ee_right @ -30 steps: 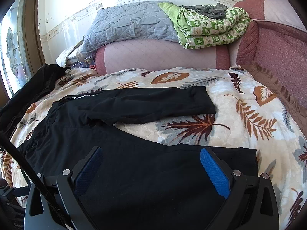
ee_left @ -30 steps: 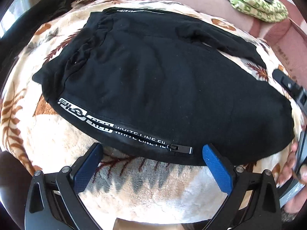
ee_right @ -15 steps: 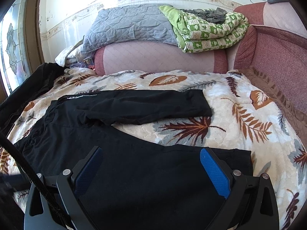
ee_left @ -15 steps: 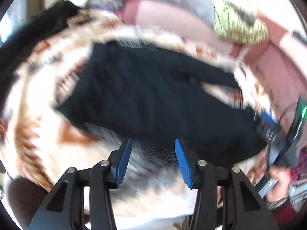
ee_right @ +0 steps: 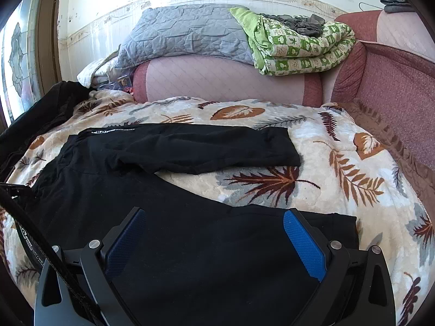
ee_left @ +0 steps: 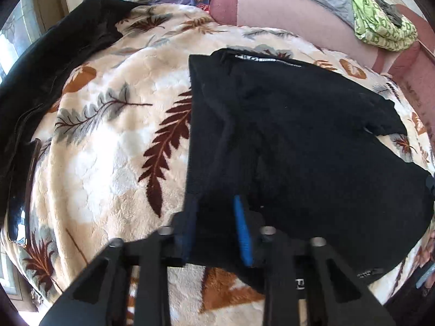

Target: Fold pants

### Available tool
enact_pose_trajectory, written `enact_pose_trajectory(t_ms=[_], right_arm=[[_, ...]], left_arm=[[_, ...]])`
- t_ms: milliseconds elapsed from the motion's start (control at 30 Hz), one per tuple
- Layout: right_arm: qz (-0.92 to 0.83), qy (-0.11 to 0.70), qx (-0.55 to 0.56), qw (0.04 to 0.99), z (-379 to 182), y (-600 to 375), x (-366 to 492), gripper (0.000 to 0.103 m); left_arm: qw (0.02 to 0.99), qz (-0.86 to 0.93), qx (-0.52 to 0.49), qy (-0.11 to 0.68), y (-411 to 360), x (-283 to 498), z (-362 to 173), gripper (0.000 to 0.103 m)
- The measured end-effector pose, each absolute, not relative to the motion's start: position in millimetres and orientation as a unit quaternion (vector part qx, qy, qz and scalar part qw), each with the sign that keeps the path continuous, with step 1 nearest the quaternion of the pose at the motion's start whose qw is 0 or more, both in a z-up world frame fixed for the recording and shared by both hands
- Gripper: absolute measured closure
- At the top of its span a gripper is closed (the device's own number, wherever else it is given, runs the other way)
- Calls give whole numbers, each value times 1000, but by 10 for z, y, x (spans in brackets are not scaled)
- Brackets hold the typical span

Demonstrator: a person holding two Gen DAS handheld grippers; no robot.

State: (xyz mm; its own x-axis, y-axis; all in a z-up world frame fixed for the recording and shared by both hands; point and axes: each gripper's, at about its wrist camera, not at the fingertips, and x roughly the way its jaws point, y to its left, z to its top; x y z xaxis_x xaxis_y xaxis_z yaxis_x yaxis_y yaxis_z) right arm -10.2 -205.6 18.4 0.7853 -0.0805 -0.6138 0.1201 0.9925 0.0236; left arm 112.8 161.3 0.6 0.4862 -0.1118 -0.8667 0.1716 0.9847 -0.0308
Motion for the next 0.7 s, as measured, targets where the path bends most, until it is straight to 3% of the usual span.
enact_pose_trajectory(t_ms=[300,400,567,633,667,700], right_arm=[[-66,330,59,940,156,-2205,-66,0],[-66,331,62,939,155,-2208,-73,0],[-65,330,54,940,155,-2178,-81,0],[-67,327,50,941,164,-2166,-96,0],[-69,326,47,942,166,-2160,-102,0],[-70,326,45,942,162,-2151,-103,0]], left_arm=[[872,-71,-9,484,1959,832,334,103],[871,-24,22,490,2040,843,309,103],[857,-7,-12,515,2311,874,137,103],[864,-32,-31,501,2309,821,184,95],[866,-46,-32,496,2249,799,205,75],[869,-54,-29,492,2190,797,213,62]])
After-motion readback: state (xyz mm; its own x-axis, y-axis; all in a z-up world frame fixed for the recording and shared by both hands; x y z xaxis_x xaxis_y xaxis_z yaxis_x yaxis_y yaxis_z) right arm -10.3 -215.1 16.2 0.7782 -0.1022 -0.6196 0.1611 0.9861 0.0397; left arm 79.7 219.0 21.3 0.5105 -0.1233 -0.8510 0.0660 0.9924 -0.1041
